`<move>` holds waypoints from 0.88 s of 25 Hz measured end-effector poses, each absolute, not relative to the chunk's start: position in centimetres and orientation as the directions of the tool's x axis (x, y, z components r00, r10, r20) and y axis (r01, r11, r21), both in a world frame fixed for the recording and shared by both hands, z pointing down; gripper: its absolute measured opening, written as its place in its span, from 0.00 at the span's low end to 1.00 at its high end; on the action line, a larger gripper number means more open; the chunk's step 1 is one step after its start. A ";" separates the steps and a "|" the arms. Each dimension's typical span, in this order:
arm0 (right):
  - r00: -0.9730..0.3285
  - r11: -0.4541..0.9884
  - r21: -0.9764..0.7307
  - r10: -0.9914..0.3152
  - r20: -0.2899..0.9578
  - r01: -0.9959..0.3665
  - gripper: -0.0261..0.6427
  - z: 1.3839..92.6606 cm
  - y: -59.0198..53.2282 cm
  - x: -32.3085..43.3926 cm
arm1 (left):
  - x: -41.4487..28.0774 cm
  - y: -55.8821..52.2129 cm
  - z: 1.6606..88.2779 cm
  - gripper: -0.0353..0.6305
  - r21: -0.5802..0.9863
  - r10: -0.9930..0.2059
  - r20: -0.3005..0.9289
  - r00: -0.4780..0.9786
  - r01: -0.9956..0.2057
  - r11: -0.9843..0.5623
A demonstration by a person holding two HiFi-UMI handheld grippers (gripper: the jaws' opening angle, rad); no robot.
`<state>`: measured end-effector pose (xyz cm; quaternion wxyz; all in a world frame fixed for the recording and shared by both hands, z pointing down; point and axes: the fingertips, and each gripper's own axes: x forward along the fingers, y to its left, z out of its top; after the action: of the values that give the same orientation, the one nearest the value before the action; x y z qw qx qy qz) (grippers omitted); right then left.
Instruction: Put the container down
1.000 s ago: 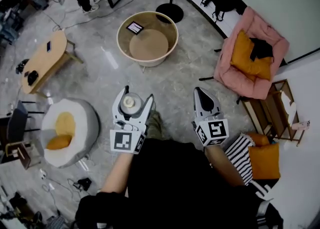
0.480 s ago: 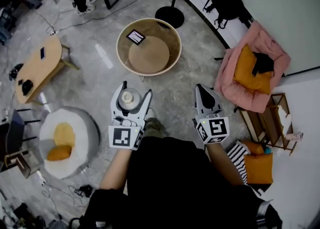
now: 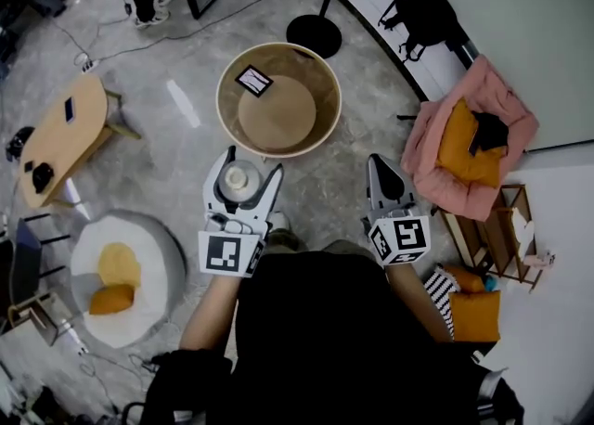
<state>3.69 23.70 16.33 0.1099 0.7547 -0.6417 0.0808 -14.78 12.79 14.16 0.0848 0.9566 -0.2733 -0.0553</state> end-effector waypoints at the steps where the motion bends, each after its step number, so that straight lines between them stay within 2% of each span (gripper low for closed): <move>1: 0.162 -0.151 0.061 -0.949 0.269 -0.987 0.07 16.4 23.1 3.5 | -15.0 12.0 14.2 0.58 0.197 -0.534 -0.060 0.843 -0.515 -0.834; 13: 0.063 -0.045 0.066 -0.954 0.293 -0.997 0.07 16.9 17.6 4.6 | -14.8 8.8 14.8 0.58 0.170 -0.579 -0.068 0.813 -0.562 -0.809; 22: -0.140 0.159 0.045 -0.950 0.280 -0.986 0.07 19.1 8.5 8.8 | -11.1 4.3 15.9 0.58 0.151 -0.714 -0.031 0.699 -0.703 -0.695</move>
<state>8.81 8.54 19.05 0.1220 0.6442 -0.7514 0.0749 -11.06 4.28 15.89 0.0639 0.9195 -0.3854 -0.0436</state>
